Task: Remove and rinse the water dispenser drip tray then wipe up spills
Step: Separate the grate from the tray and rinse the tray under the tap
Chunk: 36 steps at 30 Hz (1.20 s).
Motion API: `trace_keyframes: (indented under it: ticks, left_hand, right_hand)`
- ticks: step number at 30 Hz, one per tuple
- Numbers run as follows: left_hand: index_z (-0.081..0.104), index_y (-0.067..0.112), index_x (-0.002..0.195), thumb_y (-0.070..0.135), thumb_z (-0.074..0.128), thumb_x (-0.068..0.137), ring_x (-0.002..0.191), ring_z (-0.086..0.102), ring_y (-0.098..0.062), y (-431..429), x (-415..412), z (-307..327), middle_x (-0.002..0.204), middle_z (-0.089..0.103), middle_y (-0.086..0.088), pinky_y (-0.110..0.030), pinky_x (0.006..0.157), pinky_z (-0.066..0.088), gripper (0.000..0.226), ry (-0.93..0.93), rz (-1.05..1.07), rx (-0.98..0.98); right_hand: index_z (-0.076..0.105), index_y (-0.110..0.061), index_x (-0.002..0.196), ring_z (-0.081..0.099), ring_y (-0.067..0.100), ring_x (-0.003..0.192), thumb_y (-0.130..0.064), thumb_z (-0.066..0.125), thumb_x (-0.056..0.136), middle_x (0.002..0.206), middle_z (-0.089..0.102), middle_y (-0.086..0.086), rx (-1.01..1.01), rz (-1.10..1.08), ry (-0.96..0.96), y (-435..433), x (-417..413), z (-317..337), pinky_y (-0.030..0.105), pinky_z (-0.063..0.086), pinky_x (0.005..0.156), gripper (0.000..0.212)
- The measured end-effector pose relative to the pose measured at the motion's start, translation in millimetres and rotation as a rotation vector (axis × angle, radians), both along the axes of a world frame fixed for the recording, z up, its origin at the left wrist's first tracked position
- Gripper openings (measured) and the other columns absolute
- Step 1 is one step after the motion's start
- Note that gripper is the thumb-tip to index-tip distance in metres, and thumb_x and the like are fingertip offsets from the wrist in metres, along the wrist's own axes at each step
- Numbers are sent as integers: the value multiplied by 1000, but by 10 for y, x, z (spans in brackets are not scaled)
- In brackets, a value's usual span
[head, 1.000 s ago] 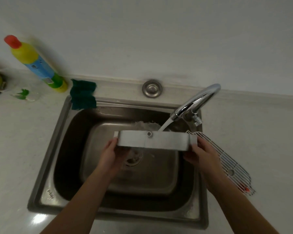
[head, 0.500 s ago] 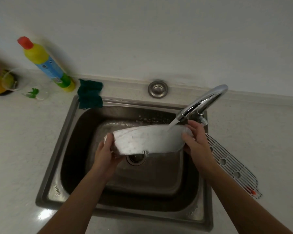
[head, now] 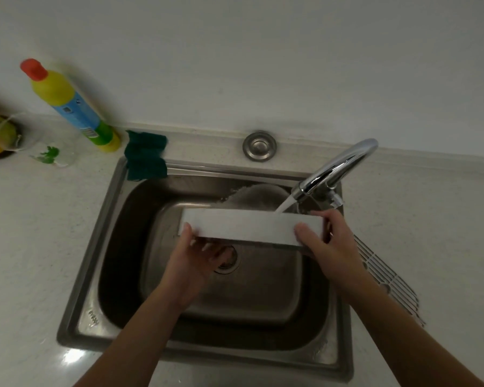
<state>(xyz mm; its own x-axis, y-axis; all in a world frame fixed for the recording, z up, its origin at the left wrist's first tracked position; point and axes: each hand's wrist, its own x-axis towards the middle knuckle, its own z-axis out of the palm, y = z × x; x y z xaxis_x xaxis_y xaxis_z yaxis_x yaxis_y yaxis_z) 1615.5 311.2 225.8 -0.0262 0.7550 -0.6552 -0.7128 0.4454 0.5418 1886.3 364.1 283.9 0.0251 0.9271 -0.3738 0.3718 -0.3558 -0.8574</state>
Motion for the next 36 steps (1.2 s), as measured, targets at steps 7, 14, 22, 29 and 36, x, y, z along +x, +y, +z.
trace_keyframes:
  ticks: [7, 14, 22, 29, 36]
  left_hand:
    - [53, 14, 145, 51, 70, 91, 129, 64, -43, -40, 480, 107, 139, 66, -25, -54, 102, 56, 68, -144, -8, -116]
    - [57, 16, 134, 25, 75, 88, 112, 74, -35, 87, 353, 59, 128, 71, -20, -45, 88, 63, 50, 165, 42, -77]
    - [60, 50, 106, 46, 87, 61, 103, 71, 0, 291, -53, 164, 107, 68, 28, -23, 74, 62, 52, 923, -161, 157]
    - [51, 43, 123, 36, 88, 70, 96, 67, 4, 374, -181, 390, 109, 67, 22, -27, 86, 58, 65, 1463, -509, 325]
    - [39, 36, 148, 47, 88, 71, 85, 67, -3, 265, -294, 577, 112, 71, 13, -18, 70, 51, 91, 1850, -601, 456]
  right_hand:
    - [54, -21, 96, 43, -6, 126, -27, 83, 75, 137, 50, -4, 424, 259, -200, -297, -69, -59, 7, 40, 97, 36]
    - [36, -21, 153, 36, 16, 145, -22, 81, 84, 158, 39, 2, 127, 436, -255, -93, 173, -186, 40, 37, 118, 83]
    - [60, -15, 138, 64, 26, 114, -15, 47, 103, 130, 67, 12, 68, 246, -488, 555, 304, -243, 30, 47, 91, 37]
    - [70, -14, 124, 58, 17, 91, -11, 59, 94, 118, 73, 11, 136, 103, -468, 754, 440, -145, 22, 41, 73, 32]
    - [58, -15, 134, 60, 25, 106, -27, 71, 88, 124, 62, 11, 118, 304, -578, 282, 548, -183, 43, 53, 92, 50]
